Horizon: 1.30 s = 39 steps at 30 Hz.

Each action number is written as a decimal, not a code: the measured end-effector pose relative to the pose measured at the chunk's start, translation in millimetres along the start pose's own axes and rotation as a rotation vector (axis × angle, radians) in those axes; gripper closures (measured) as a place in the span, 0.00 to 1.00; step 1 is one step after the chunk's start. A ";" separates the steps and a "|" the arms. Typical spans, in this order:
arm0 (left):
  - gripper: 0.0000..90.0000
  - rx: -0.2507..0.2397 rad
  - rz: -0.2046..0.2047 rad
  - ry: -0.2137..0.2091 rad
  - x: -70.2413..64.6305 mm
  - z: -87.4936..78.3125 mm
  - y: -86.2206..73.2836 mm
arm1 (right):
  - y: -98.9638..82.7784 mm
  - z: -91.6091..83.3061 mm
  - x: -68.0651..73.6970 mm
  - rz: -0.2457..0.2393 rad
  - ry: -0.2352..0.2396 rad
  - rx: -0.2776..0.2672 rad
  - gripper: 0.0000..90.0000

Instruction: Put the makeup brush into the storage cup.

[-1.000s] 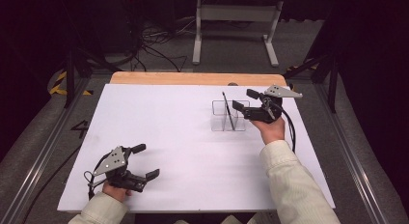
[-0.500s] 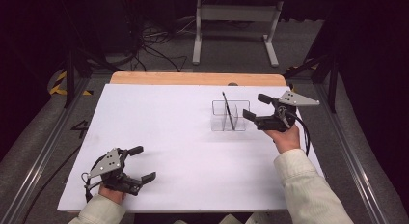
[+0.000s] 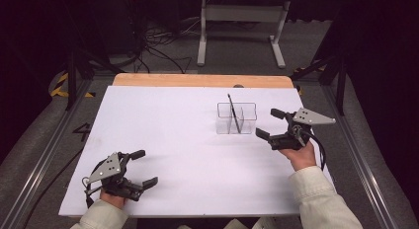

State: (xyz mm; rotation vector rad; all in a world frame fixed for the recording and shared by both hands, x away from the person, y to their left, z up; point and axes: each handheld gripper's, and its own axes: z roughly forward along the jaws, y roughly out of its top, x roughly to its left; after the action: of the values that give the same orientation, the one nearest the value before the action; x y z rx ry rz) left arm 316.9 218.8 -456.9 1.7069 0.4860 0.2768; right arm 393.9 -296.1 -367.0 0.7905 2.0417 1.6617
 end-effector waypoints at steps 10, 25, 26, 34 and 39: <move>0.00 -0.008 -0.003 -0.022 -0.8 -1.2 -0.2 | -19.9 -7.2 11.7 -0.038 0.036 0.025 0.00; 0.00 -0.012 -0.023 -0.071 1.8 -3.3 -0.1 | -46.8 -8.9 21.9 -0.043 0.028 0.038 0.00; 0.00 -0.010 -0.023 -0.071 1.7 -3.2 -0.1 | -48.0 -8.7 22.5 -0.044 0.024 0.041 0.00; 0.00 -0.010 -0.012 -0.077 0.4 -2.2 -0.4 | -61.9 -7.6 27.6 -0.049 0.028 0.033 0.00; 0.00 -0.003 0.002 -0.073 -1.0 -1.3 -0.3 | -66.2 -7.7 29.9 -0.059 0.025 0.021 0.00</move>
State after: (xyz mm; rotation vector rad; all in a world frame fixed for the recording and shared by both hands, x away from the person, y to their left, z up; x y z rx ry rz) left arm 315.4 219.6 -456.9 1.7084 0.4299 0.2156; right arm 354.4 -291.8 -428.3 0.7128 2.0817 1.6282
